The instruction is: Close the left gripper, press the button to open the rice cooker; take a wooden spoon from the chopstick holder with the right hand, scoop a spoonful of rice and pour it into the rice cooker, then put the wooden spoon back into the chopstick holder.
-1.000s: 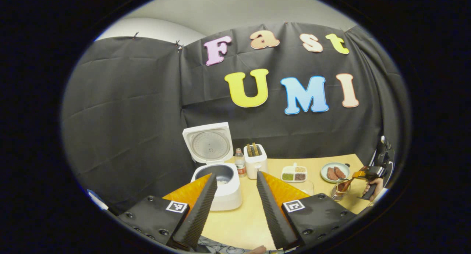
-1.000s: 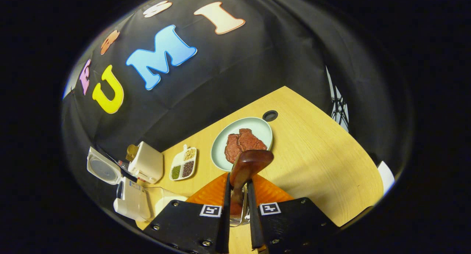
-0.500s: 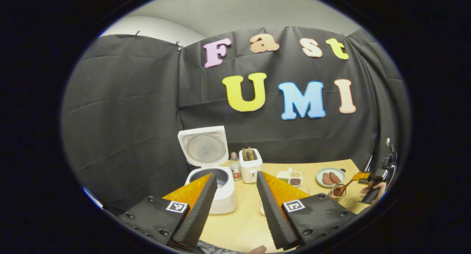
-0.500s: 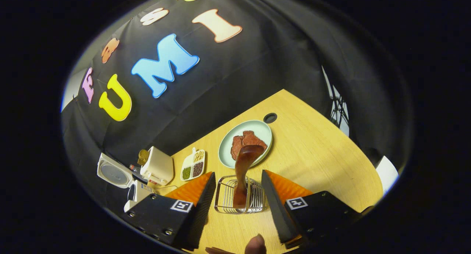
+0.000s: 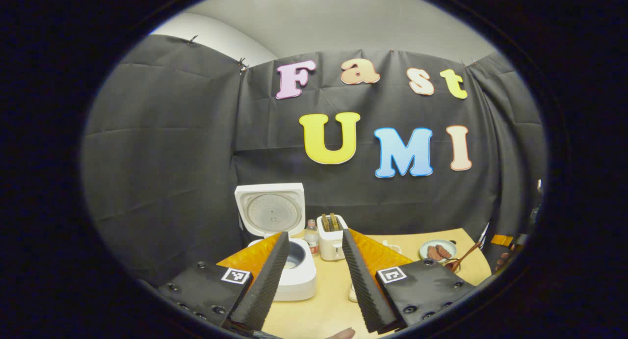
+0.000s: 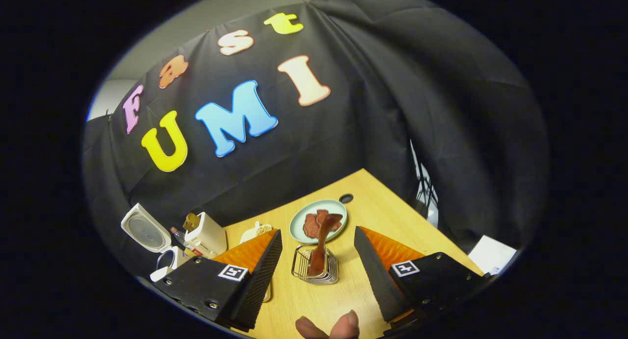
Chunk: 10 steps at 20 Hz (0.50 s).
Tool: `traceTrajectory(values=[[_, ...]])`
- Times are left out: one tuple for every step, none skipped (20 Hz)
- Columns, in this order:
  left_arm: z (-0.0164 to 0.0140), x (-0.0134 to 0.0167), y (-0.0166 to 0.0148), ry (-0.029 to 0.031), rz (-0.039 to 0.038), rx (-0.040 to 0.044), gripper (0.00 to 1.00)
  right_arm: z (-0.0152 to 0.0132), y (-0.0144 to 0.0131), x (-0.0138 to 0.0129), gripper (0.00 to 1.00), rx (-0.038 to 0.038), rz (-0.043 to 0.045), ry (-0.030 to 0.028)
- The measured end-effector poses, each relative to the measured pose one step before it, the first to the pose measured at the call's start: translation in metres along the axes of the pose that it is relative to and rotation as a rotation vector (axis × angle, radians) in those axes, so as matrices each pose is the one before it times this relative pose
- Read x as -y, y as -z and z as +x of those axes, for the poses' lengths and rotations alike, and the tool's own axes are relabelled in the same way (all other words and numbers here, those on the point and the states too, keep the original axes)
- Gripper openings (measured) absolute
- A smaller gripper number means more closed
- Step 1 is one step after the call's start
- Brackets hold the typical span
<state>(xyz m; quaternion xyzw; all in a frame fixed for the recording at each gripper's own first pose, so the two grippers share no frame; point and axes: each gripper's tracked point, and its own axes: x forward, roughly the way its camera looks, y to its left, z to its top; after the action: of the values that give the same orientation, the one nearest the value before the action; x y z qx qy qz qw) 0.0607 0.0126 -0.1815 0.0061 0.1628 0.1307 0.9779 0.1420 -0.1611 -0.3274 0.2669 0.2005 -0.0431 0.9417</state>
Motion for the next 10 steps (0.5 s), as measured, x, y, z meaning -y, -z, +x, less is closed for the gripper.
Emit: traceTrajectory(values=[[0.00811,-0.00836,-0.00163,0.01984,-0.01626,0.01141,0.8,-0.0129,-0.00564,-0.00683,0.91,0.03548,-0.00309,0.02011],[0.00951,-0.00969,0.00065,0.01894,-0.01687,0.00088,0.8,-0.01526,0.0,-0.00599,0.9,0.01697,-0.00685,0.0232],[0.0083,-0.01048,-0.00043,0.01981,-0.01803,0.00009,0.79,-0.01401,-0.00028,-0.0057,0.9,0.00305,-0.01109,0.02518],[0.00908,-0.01159,-0.00463,0.01972,-0.01756,0.01183,0.79,-0.0151,-0.00139,-0.01012,0.9,0.00634,-0.00896,0.01224],[0.00871,-0.01124,-0.00432,0.02099,-0.01058,0.01304,0.78,-0.0142,-0.00309,-0.01059,0.91,0.01575,-0.01362,0.00951],[0.0112,-0.01214,-0.00231,0.01438,-0.00175,0.01262,0.78,-0.01252,-0.0038,-0.0108,0.91,0.0244,-0.0181,0.00803],[0.01166,-0.01216,-0.00247,0.01166,0.00221,0.01016,0.78,-0.01235,-0.00443,-0.01027,0.91,0.02592,-0.01722,0.01078],[0.01088,-0.01121,0.00039,0.00386,0.00102,0.0039,0.78,-0.01264,-0.00005,-0.01214,0.9,0.01327,-0.01455,0.0021],[0.00912,-0.01189,-0.00059,0.00036,-0.00586,0.00166,0.81,-0.01102,0.00011,-0.01352,0.9,0.0062,-0.01454,-0.0029],[0.00851,-0.00793,-0.00225,0.0054,-0.01514,0.00794,0.78,-0.00802,0.00272,-0.01153,0.9,-0.00458,-0.01954,0.00192]])
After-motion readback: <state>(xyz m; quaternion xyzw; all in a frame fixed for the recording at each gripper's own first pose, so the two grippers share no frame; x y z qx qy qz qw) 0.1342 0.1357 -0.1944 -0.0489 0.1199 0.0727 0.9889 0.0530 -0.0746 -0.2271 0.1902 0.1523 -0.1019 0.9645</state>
